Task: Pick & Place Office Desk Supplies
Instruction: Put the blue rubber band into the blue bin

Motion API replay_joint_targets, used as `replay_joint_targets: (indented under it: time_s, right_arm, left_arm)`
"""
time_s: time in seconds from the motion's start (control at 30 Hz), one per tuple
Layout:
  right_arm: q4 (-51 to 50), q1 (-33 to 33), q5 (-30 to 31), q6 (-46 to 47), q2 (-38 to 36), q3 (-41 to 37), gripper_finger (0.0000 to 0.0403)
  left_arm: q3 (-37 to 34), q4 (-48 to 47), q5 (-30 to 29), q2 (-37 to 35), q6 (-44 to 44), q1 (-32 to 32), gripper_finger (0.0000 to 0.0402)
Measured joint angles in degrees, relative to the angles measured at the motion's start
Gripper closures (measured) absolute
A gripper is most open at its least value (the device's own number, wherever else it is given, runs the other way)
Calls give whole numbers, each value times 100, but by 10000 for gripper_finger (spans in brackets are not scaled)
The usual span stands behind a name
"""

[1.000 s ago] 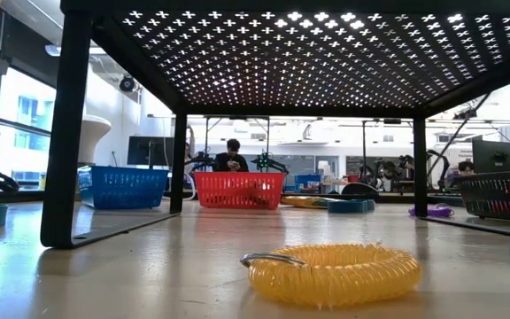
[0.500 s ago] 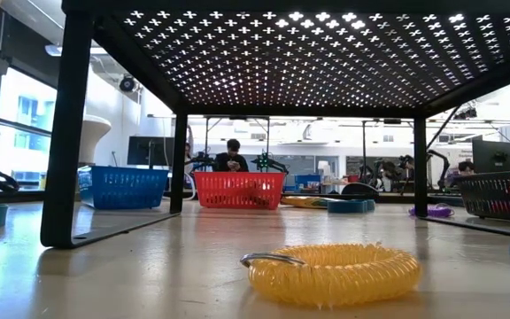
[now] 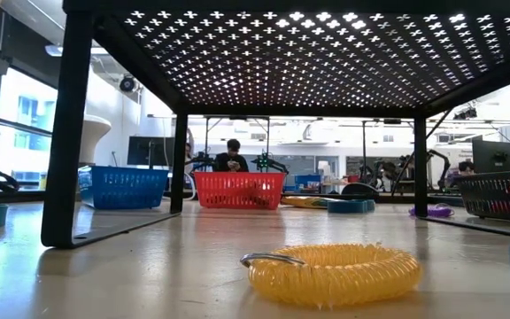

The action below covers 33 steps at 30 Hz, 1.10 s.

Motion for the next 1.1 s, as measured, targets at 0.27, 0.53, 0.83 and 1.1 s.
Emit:
replay_joint_targets:
  time_s: [0.27,0.53,0.83,1.1]
  right_arm:
    - [-1312,-100,-410,1335,281,-42,325]
    - [-1331,-203,-126,1659,313,-339,299]
    - [-1048,-170,104,1020,311,-761,174]
    - [-622,-91,173,-61,311,-1181,129]
  left_arm:
    - [-2,337,28,206,195,152,303]
    - [-2,413,20,206,243,228,303]
    - [0,472,20,258,247,167,303]
    - [2,471,17,271,256,127,303]
